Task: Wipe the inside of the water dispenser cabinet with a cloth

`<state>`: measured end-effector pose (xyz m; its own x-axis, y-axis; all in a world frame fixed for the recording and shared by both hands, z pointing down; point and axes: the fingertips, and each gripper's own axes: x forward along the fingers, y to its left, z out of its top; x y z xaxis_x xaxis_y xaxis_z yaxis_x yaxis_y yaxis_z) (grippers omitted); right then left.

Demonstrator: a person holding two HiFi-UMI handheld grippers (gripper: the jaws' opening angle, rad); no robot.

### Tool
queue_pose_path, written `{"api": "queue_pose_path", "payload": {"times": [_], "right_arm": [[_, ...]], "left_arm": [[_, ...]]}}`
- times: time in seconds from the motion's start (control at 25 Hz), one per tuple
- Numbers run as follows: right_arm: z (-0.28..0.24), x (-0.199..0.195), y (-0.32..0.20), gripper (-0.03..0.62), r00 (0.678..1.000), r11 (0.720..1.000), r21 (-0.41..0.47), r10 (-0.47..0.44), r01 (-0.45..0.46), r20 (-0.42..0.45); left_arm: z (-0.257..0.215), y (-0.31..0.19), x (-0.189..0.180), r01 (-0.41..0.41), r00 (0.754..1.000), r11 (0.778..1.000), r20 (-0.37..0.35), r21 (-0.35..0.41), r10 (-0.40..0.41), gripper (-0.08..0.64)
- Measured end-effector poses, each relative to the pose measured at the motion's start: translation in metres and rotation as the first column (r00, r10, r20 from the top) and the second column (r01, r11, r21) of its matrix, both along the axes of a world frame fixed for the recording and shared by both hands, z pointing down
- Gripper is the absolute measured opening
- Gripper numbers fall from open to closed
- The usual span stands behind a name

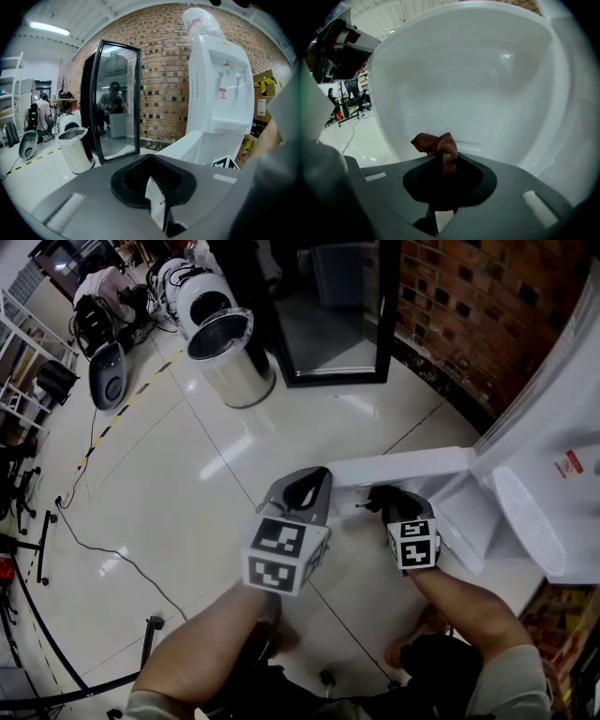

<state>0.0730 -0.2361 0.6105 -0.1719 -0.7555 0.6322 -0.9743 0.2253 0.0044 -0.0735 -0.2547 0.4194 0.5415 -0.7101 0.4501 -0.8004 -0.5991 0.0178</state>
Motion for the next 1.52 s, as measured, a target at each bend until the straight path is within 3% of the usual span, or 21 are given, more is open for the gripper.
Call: {"api": "queue_pose_path", "payload": {"times": [0.4,0.76,1.08,1.24,1.4,1.52], "right_arm": [[-0.009,0.101,0.03,0.066,0.986,0.99,0.016,0.142,-0.141,-0.084],[-0.031,0.148,0.034,0.066,0.967,0.968,0.065,0.248,-0.244,-0.059],[-0.03,0.147,0.031,0.065,0.968,0.968,0.066,0.245,-0.241,-0.056],[-0.026,0.121,0.04,0.066,0.984,0.984,0.052,0.174,-0.171,-0.04],[-0.023,0.044,0.052,0.066,1.0,0.999,0.037,-0.028,0.027,0.014],[-0.022,-0.018,0.06,0.066,0.981,0.984,0.028,-0.18,0.179,0.069]], "left_arm": [[-0.006,-0.002,0.005,0.017,1.0,0.999,0.024,0.033,-0.018,0.0],[-0.003,-0.003,0.011,0.027,0.999,0.999,0.027,0.04,-0.028,0.0],[-0.001,-0.003,0.011,0.027,0.999,0.999,0.02,0.031,-0.027,0.0],[-0.002,-0.002,0.013,0.018,1.0,0.999,0.012,0.031,-0.018,0.0],[-0.002,-0.002,0.012,0.017,1.0,1.0,0.012,0.025,-0.017,0.0],[-0.002,-0.001,0.012,0.014,1.0,1.0,0.015,0.022,-0.014,0.0]]}}
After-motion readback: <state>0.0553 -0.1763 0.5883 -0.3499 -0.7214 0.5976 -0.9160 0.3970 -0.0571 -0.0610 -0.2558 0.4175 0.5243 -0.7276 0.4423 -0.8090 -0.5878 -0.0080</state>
